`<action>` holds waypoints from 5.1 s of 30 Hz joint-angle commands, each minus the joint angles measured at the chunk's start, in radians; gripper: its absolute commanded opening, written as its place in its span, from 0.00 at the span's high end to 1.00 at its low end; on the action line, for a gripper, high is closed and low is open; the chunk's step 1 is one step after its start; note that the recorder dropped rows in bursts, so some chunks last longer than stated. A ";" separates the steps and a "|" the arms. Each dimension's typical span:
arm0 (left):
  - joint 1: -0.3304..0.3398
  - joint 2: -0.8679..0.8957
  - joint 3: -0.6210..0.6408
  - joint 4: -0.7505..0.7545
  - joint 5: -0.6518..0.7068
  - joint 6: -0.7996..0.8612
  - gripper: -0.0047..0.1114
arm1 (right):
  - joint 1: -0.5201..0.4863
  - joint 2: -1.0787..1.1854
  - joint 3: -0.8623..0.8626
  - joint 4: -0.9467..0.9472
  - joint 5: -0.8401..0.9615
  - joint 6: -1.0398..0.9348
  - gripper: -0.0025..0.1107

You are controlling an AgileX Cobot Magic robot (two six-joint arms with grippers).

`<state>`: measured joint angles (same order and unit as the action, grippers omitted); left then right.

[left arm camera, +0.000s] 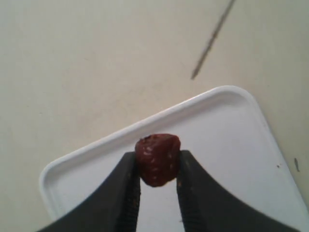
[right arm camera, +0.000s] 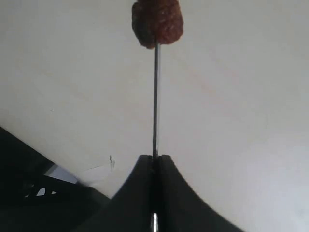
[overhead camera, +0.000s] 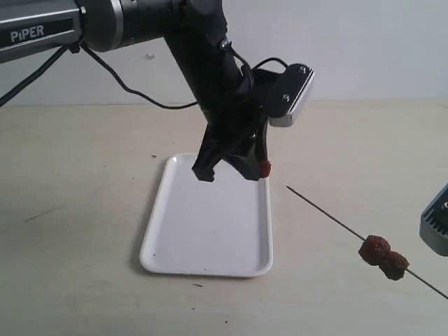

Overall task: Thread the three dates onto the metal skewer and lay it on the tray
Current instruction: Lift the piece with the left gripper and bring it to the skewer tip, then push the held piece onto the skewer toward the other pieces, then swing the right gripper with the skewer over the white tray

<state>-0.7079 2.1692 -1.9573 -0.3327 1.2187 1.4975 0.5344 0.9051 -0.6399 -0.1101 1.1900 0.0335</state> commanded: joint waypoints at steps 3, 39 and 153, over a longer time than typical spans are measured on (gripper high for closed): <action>0.001 -0.041 0.092 -0.004 0.002 0.085 0.73 | 0.000 -0.002 -0.006 0.004 -0.018 -0.026 0.98; 0.001 -0.044 0.097 0.008 0.002 0.156 0.73 | 0.000 0.063 -0.006 0.016 -0.086 -0.116 0.98; 0.445 -0.838 0.459 0.152 -0.416 -1.297 0.96 | 0.042 1.008 -0.534 0.206 -0.780 0.717 0.98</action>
<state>-0.2712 1.3615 -1.5546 -0.1829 0.8460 0.2086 0.5504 1.8702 -1.1206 0.1579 0.3988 0.6854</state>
